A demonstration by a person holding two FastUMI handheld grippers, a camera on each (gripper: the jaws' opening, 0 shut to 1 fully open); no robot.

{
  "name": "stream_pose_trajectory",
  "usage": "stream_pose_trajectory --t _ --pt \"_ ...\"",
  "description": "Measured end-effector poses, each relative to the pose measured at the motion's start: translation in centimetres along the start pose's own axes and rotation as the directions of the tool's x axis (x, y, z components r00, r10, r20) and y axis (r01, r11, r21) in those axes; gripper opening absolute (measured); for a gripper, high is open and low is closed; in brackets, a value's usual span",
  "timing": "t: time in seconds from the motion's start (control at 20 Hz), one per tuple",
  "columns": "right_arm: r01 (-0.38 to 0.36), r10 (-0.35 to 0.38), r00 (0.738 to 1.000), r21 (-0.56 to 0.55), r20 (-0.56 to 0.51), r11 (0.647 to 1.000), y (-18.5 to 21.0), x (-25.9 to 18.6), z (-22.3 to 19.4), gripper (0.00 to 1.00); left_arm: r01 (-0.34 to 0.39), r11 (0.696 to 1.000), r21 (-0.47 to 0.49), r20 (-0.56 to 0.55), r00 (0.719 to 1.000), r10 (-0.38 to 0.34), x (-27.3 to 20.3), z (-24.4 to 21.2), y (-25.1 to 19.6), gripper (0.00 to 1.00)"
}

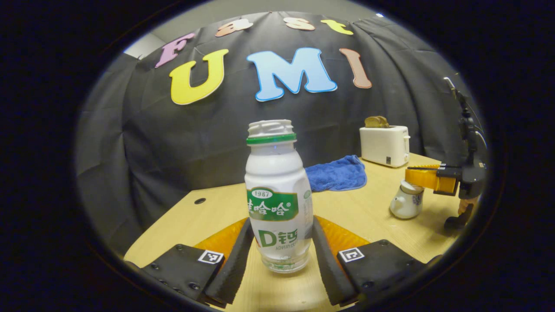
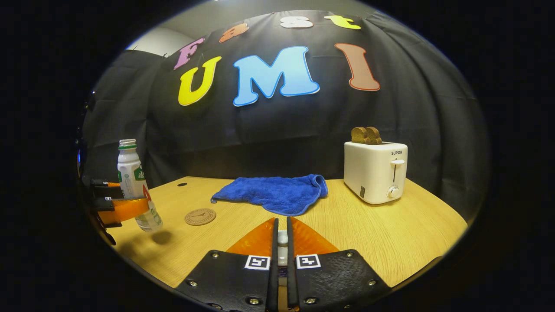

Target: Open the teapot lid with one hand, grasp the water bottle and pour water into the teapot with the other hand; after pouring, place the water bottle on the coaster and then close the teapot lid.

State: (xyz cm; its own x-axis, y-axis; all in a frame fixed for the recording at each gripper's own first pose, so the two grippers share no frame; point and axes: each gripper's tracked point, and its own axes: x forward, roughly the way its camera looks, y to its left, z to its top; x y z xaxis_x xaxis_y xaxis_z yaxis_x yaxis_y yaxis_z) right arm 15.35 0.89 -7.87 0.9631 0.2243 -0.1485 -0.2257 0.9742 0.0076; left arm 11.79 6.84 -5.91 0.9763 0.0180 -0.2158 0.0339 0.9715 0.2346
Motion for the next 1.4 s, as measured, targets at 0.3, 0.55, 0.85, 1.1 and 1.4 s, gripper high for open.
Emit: stream_pose_trajectory --t 0.3,0.55,0.85,1.1,1.4 --pt "0.006 -0.006 1.0 -0.007 -0.023 1.0 0.0 0.2 -0.6 0.08 -0.006 1.0 -0.013 0.012 1.0 0.006 0.8 0.7 0.0 0.83" --pt "0.015 -0.016 1.0 -0.017 -0.021 1.0 0.1 0.2 -0.8 0.08 0.006 0.999 -0.04 0.0 1.0 -0.006 3.2 0.9 -0.5 0.87" --pt "0.008 -0.007 1.0 0.041 -0.024 0.999 0.0 0.2 -0.9 0.13 0.033 0.997 -0.065 -0.04 0.999 -0.036 5.8 0.3 -0.7 0.84" --pt "0.006 -0.004 1.0 0.064 -0.028 0.998 -0.1 0.2 -0.8 0.79 0.084 0.992 -0.091 -0.045 0.995 -0.088 7.9 0.1 -1.8 0.81" --pt "0.043 -0.041 0.999 -0.041 0.036 0.998 0.2 -0.6 0.7 0.98 0.091 0.992 -0.083 -0.042 0.995 -0.095 10.3 0.3 -2.3 0.87"
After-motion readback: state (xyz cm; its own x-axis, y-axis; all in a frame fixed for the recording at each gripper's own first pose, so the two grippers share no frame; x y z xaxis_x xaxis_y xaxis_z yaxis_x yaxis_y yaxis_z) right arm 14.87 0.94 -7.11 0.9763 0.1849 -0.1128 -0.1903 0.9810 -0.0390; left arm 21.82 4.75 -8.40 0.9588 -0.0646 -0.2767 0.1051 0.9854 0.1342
